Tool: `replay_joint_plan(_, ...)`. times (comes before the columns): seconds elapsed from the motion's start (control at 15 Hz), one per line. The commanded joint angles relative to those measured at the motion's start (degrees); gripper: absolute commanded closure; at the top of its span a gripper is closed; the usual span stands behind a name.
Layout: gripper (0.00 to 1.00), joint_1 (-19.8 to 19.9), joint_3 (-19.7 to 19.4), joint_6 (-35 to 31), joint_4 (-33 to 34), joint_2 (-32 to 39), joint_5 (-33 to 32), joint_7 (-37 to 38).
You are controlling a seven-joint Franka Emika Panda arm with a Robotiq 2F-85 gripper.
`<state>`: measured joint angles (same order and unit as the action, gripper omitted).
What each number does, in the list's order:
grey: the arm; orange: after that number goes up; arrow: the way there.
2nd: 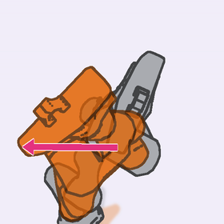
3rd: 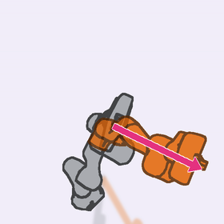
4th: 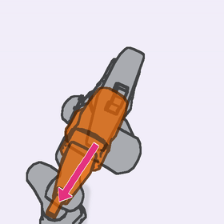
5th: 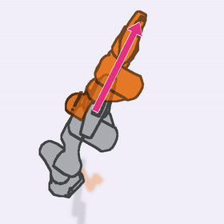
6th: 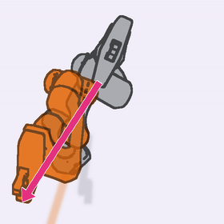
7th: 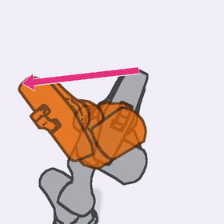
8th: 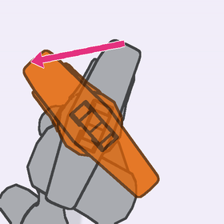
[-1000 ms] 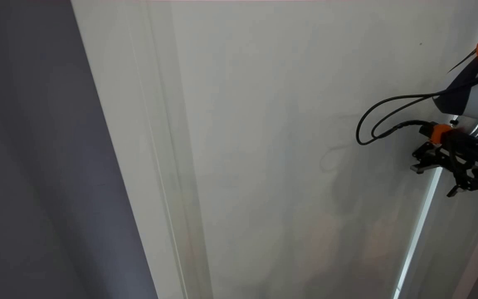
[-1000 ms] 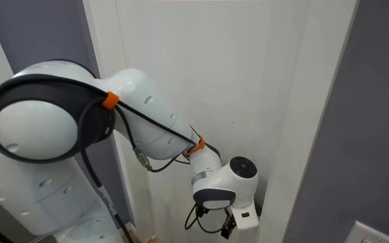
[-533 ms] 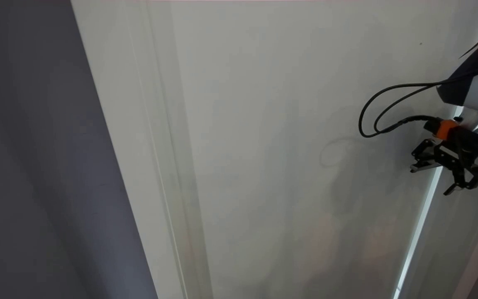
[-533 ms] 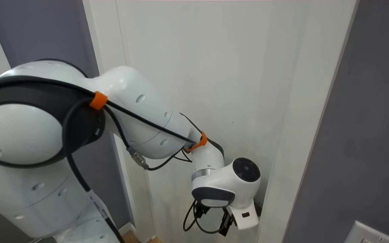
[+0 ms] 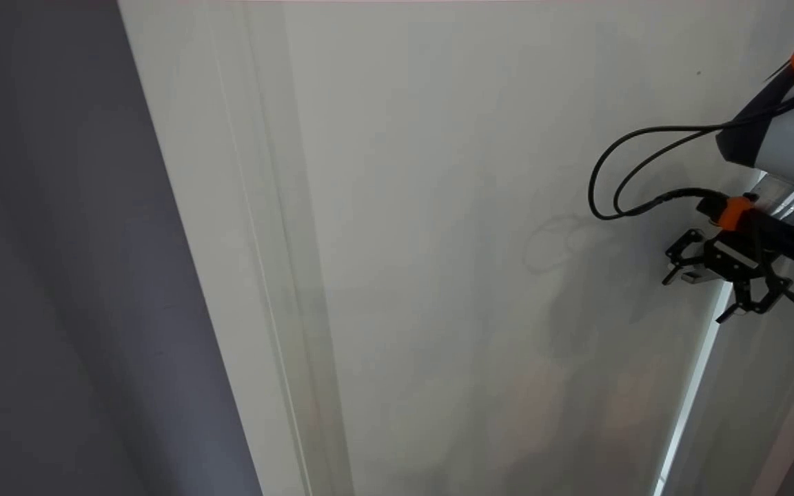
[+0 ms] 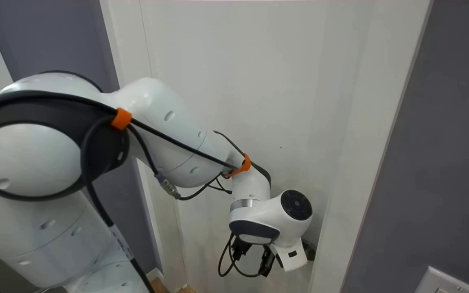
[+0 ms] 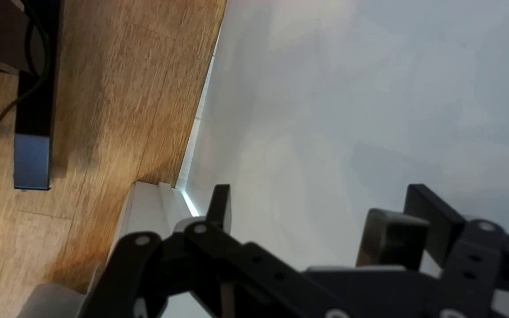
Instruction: Close the door
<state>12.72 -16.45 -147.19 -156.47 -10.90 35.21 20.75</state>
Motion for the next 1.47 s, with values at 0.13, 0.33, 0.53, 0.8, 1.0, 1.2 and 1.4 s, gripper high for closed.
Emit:
replay_joint_plan(0.13,0.0,0.5,0.9,4.1,1.7,-1.5,0.0,-1.4)
replay_joint_plan(0.33,0.0,0.9,0.9,5.0,1.5,-3.1,-0.9,-2.0)
replay_joint_plan(0.53,0.0,1.0,0.9,6.8,1.5,-4.8,-1.7,-3.4)
replay_joint_plan(0.8,0.0,1.7,0.8,9.5,1.3,-7.3,-4.6,-5.4)
replay_joint_plan(1.0,0.0,2.5,0.6,11.5,1.1,-10.0,-8.9,-7.2)
replay_joint_plan(1.2,0.0,3.2,0.0,14.3,1.0,-13.9,-12.0,-11.4)
replay_joint_plan(1.4,0.0,4.1,-0.4,17.3,1.5,-17.9,-15.0,-15.6)
